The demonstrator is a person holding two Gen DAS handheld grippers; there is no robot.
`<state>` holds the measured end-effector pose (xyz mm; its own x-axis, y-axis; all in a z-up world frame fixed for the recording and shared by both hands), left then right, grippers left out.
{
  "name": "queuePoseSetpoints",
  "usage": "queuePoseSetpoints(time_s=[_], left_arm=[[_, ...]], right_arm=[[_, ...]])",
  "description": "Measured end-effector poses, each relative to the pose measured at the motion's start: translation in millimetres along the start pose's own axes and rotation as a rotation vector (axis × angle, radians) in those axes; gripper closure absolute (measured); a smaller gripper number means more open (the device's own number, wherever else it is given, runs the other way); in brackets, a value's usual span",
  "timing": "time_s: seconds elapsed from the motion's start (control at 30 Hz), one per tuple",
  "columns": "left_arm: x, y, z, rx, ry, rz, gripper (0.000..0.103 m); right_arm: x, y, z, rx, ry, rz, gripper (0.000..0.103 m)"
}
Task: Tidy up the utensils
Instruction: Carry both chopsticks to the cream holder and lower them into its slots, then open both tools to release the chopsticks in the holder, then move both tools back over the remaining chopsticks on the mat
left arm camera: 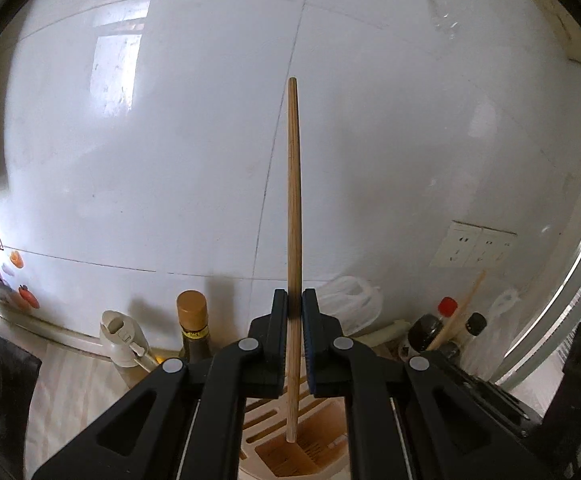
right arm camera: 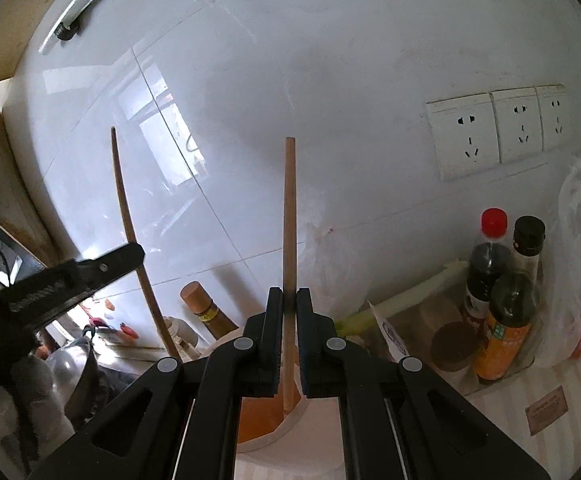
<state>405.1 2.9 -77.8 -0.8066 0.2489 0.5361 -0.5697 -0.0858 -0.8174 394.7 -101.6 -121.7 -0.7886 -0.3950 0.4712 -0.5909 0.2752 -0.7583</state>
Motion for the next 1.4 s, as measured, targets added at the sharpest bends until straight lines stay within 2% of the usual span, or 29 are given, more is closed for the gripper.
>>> queuePoseSetpoints(time_s=[0.23,0.5,0.6,0.67,0.7,0.73,0.77,0.8,0.9,0.93,1.03,1.1,1.2,1.4], left_arm=[[-16.4,34.9,-2.5,0.026,0.027,-0.058,0.098],[-32.3,51.2,-8.7,-0.005,0.035,-0.059,0.098],[-27.6,54.8,-8.0,-0.007,0.052,-0.089,0.096],[-20.5,54.2,-6.6,-0.013,0.046,-0.095,0.089],[-14.5,52.1,-8.3,-0.008,0.032,-0.095,0.075],[-10.0,50.2,-9.0,-0.003,0.028,-0.09,0.054],[-1.5,46.2,-11.0,0.008,0.02,-0.077,0.042],[6.0,42.4,-13.4,0.019,0.007,-0.063,0.024],[30.9,29.5,-24.8,0.041,-0.046,-0.028,0.014],[38.8,27.9,-29.0,0.052,-0.063,-0.028,0.003],[54.5,31.2,-39.3,0.043,-0.141,-0.043,0.0],[62.0,39.8,-45.8,0.024,-0.213,-0.072,0.0],[72.0,54.3,-54.4,0.019,-0.293,-0.113,0.0],[87.9,74.0,-54.4,0.039,-0.327,-0.166,0.0]], right_arm=[[0.9,3.2,0.1,0.011,-0.008,-0.01,0.096],[3.4,16.5,-4.7,0.047,-0.04,-0.042,0.096],[5.7,21.5,-11.8,0.077,-0.064,-0.072,0.095],[6.8,25.2,-15.1,0.086,-0.074,-0.1,0.095],[7.4,27.1,-17.4,0.089,-0.089,-0.116,0.091],[9.5,28.3,-17.9,0.088,-0.097,-0.127,0.087],[11.4,27.7,-16.9,0.084,-0.098,-0.128,0.073],[14.0,27.9,-17.1,0.08,-0.111,-0.134,0.062],[25.3,25.4,-17.1,0.088,-0.112,-0.143,0.049],[29.0,24.3,-16.6,0.096,-0.101,-0.144,0.047],[35.5,25.4,-14.3,0.136,-0.016,-0.19,0.025],[37.8,30.7,-12.5,0.167,0.048,-0.234,0.004],[43.4,38.2,-11.1,0.223,0.13,-0.271,0.0],[55.7,45.8,-9.2,0.24,0.195,-0.295,0.0]])
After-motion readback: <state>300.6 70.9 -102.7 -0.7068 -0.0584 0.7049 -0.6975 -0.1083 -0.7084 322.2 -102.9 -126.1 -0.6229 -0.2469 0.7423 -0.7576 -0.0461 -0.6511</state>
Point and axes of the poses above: each gripper's, at about its wrist camera, not at the fingertips, and x roughly against the way its jaws point, z to its right, y to its underside, the point moved 10 cm from there along -x, roughly the way its jaws point, and after that the axes turned 2 degrees about -z, right-handed, at the moved point
